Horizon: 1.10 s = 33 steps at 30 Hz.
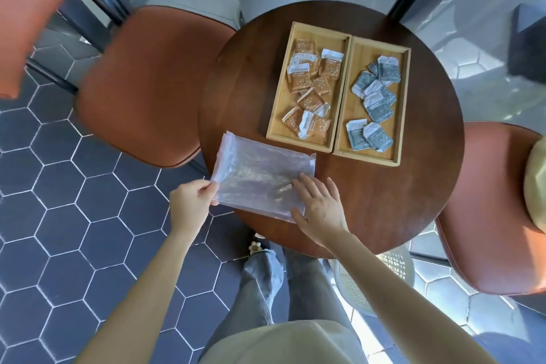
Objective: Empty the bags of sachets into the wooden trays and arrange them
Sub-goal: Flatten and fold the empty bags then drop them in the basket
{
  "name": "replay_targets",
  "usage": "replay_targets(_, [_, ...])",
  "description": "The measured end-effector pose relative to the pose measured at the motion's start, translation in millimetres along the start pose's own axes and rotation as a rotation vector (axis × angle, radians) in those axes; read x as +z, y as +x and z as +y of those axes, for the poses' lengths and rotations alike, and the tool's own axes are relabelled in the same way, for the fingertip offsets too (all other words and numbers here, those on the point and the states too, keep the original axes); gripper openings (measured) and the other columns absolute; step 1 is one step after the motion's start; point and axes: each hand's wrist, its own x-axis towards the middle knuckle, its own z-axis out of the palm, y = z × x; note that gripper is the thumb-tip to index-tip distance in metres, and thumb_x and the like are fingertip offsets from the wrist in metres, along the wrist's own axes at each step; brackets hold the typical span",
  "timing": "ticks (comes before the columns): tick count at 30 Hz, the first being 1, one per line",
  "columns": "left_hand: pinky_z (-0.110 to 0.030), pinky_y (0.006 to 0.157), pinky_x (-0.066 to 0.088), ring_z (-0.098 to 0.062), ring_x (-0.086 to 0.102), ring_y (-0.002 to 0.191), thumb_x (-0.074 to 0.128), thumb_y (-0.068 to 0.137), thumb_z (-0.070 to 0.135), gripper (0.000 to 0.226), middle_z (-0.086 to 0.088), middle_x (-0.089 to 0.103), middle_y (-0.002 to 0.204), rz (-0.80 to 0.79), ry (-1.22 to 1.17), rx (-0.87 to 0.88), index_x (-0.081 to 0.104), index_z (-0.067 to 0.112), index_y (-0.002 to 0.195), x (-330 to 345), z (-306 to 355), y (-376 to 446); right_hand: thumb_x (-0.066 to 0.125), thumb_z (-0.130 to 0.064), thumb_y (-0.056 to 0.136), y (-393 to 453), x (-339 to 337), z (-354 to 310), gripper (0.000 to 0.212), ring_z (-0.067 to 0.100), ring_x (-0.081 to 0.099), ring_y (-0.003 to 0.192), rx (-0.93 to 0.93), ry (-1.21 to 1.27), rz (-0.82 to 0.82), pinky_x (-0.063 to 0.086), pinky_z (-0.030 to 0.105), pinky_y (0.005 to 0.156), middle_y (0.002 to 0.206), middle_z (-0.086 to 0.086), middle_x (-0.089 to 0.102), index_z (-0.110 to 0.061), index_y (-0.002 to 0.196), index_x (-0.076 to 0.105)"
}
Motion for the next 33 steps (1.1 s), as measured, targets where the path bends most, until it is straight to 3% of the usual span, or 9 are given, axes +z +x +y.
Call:
replay_targets(4, [-0.031,0.048,0.038,-0.017,0.032,0.050,0.060,0.081,0.019,0.022,-0.013,0.054,0.046,0.066,0.048,0.289,0.072,0.001,0.075,-4,24,0,0.057,-0.024,0.087,21,-26,5,0.051,0.027,0.050,0.120,0.231,0.370,-0.039,0.040,0.036,0.096,0.133,0.006,0.054,-0.018,0.135,0.040])
replay_targets(7, [-0.026,0.041,0.041,-0.021,0.048,0.044,0.062,0.081,0.017,0.017,-0.007,0.064,0.053,0.137,0.142,0.670,0.075,0.007,0.083,-72,86,-39,0.068,-0.014,0.078,-16,-112,-22,0.069,0.019,0.050,0.117,0.286,0.655,0.294,0.044,0.032,0.090,0.136,-0.001,0.049,-0.020,0.139,0.035])
replay_targets(10, [-0.027,0.038,0.046,-0.024,0.056,0.044,0.063,0.081,0.017,0.013,-0.004,0.065,0.056,0.048,0.247,0.894,0.075,0.013,0.082,-86,112,-29,0.077,-0.010,0.070,-5,-136,-21,0.086,0.006,0.039,0.120,0.242,0.943,0.282,0.041,0.026,0.094,0.131,-0.014,0.040,-0.027,0.141,0.031])
replay_targets(14, [-0.027,0.049,0.052,-0.018,0.063,0.056,0.057,0.085,0.028,0.025,-0.001,0.071,0.071,-0.089,0.213,0.995,0.075,0.012,0.080,-99,133,-29,0.074,-0.002,0.072,-15,-148,-22,0.044,0.020,0.061,0.100,0.178,1.122,0.109,0.052,0.016,0.070,0.105,0.000,0.065,-0.019,0.110,0.061])
replay_targets(19, [-0.021,0.067,0.051,-0.009,0.063,0.075,0.065,0.083,0.020,0.013,-0.004,0.071,0.082,-0.347,-0.078,0.736,0.073,0.011,0.081,-127,179,-36,0.077,-0.006,0.070,-48,-163,-33,0.013,0.022,0.067,0.081,0.126,1.230,0.137,0.053,0.037,0.077,0.085,0.009,0.072,-0.005,0.081,0.071])
replay_targets(25, [-0.036,0.084,0.053,-0.025,0.066,0.098,0.044,0.080,0.060,0.064,-0.012,0.069,0.106,-0.748,-0.904,-0.141,0.062,0.010,0.116,-100,177,-35,0.071,0.000,0.074,-78,-172,-40,0.009,0.017,0.071,0.071,0.107,1.466,0.198,0.054,0.023,0.063,0.074,0.000,0.075,-0.002,0.082,0.072])
replay_targets(28, [-0.035,0.076,0.057,-0.026,0.071,0.085,0.072,0.064,0.048,0.067,-0.013,0.074,0.094,-0.868,-0.925,-0.181,0.063,0.004,0.114,-74,159,-48,0.071,0.000,0.073,-80,-166,-33,0.007,0.017,0.071,0.066,0.211,1.500,0.246,0.057,0.025,0.061,0.068,0.001,0.075,-0.001,0.080,0.072])
replay_targets(31, [-0.028,0.075,0.058,-0.021,0.072,0.080,0.055,0.085,0.004,0.037,-0.006,0.076,0.087,-0.771,-0.814,-0.126,0.054,-0.004,0.122,-52,146,-64,0.072,0.000,0.073,-81,-155,-24,0.004,0.018,0.071,0.063,0.329,1.521,0.256,0.059,0.026,0.064,0.064,0.004,0.074,-0.003,0.075,0.071])
replay_targets(33, [-0.025,0.072,0.058,-0.018,0.072,0.078,0.052,0.087,-0.004,0.034,-0.003,0.076,0.084,-0.705,-0.786,-0.109,0.055,-0.004,0.120,-44,142,-71,0.073,-0.003,0.072,-82,-149,-19,0.007,0.019,0.071,0.064,0.375,1.527,0.246,0.059,0.026,0.063,0.068,0.006,0.075,-0.005,0.078,0.072])
